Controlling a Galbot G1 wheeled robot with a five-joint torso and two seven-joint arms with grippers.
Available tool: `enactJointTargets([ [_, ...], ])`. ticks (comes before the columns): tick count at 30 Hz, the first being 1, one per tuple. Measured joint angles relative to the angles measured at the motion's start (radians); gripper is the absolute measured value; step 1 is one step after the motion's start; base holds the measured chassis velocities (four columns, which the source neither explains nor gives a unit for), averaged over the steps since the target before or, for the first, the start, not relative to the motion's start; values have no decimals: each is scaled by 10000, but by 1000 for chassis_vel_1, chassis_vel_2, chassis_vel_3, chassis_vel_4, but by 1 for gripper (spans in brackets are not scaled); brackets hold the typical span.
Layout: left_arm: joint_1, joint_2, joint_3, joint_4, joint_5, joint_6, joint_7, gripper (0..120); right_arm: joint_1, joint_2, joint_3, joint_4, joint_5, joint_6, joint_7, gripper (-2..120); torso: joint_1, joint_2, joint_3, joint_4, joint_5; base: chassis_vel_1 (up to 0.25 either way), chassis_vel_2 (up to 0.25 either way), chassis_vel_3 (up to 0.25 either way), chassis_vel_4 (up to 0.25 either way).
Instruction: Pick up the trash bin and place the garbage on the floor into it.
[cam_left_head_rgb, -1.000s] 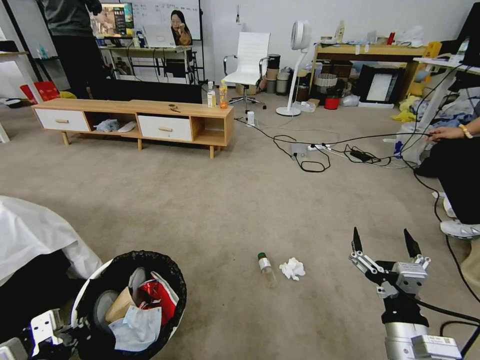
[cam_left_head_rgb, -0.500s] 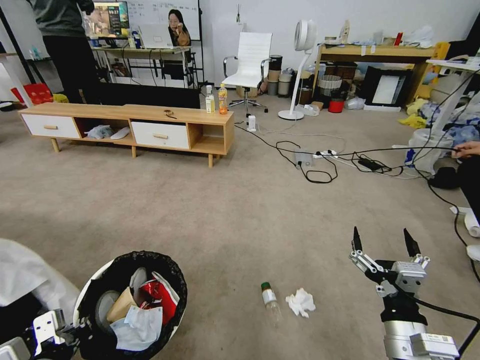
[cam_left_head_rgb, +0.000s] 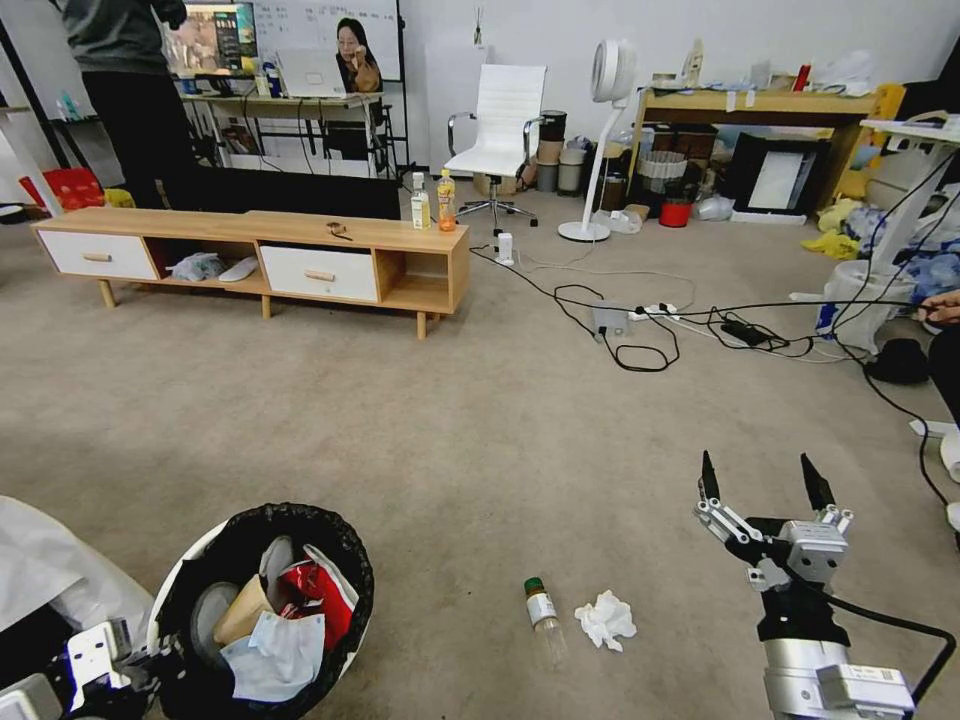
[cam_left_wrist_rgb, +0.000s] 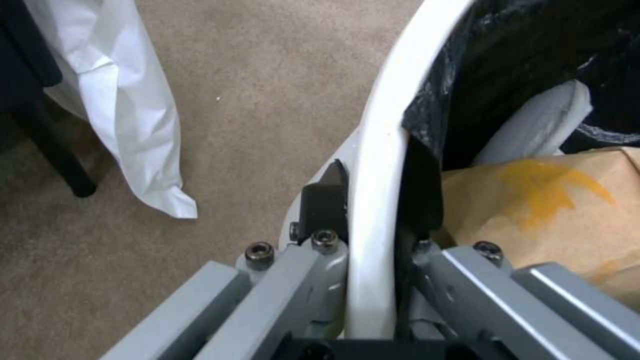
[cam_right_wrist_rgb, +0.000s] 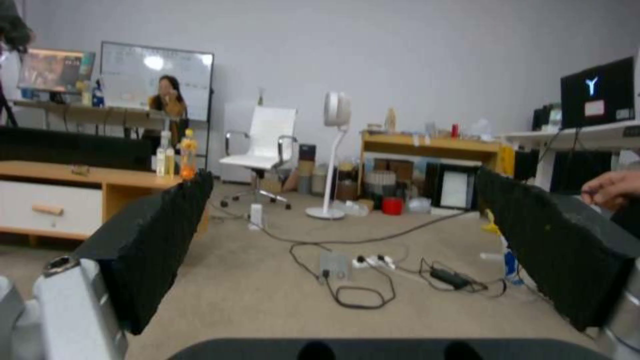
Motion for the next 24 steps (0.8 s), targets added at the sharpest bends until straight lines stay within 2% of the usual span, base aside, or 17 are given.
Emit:
enactJointTargets([
  [5, -1, 3, 0, 15, 13, 0, 5, 1, 52, -281, -103, 92, 324, -538, 241, 100, 0, 0, 0, 0, 1, 0, 0, 0, 0],
  [6, 1, 4, 0, 15, 15, 0, 8, 1, 83, -542, -187, 234, 749, -1102, 438, 100, 0, 0, 0, 0, 1, 0, 0, 0, 0],
  [7, 6, 7, 0, 15, 16, 0, 12, 1, 168, -1060, -324, 475, 1669, -2125, 781, 100, 0, 0, 0, -1, 1, 0, 0, 0, 0],
  [8, 6, 7, 0, 15, 16, 0, 12, 1, 168, -1060, -324, 475, 1669, -2125, 781, 100, 0, 0, 0, -1, 1, 0, 0, 0, 0],
  [10, 24, 10, -1, 15, 22, 0, 16, 1, 384, -1818, -515, 843, 3169, -3532, 1354, 100, 0, 0, 0, 0, 1, 0, 0, 0, 0],
  [12, 26, 12, -4, 15, 21, 0, 18, 1, 440, -1949, -544, 911, 3445, -3814, 1456, 100, 0, 0, 1, 1, 0, 0, 0, 0, 0],
  [13, 31, 10, -16, 15, 22, 0, 19, 1, 617, -2298, -627, 1076, 4204, -4563, 1785, 100, 0, 1, 0, 2, 0, 0, 0, 0, 0],
  [14, 31, 10, -16, 15, 22, 0, 19, 1, 617, -2298, -627, 1076, 4204, -4563, 1785, 100, 0, 1, 0, 2, 0, 0, 0, 0, 0],
  [15, 38, 14, -30, 15, 23, 0, 20, 1, 940, -2742, -755, 1229, 5266, -5458, 2278, 100, 0, 0, 0, 4, 0, 0, 0, 0, 0],
  [16, 38, 14, -30, 15, 23, 0, 20, 1, 940, -2742, -755, 1229, 5266, -5458, 2278, 100, 0, 0, 0, 4, 0, 0, 0, 0, 0],
  [18, 49, 16, -55, 34, 35, 0, 25, 1, 1750, -3417, -1149, 1347, 7921, -6944, 3275, 100, 0, 0, 0, 2, 1, 0, 0, 0, 0],
  [19, 49, 16, -55, 34, 35, 0, 25, 1, 1750, -3417, -1149, 1347, 7921, -6944, 3275, 100, 0, 0, 0, 2, 1, 0, 0, 0, 0],
  [21, 55, 7, -94, 49, 48, 0, 27, 1, 2455, -3640, -1673, 1321, 9620, -7734, 4019, 100, 0, 2, 0, -1, 1, 0, 0, 0, 0],
  [22, 55, 7, -94, 49, 48, 0, 27, 1, 2455, -3640, -1673, 1321, 9620, -7734, 4019, 100, 0, 2, 0, -1, 1, 0, 0, 0, 0],
  [24, 63, -18, -146, 50, 57, 0, 26, 1, 2970, -3680, -2097, 1121, 10609, -8127, 4457, 100, 0, 2, 1, -1, -1, 0, 0, 0, 0],
])
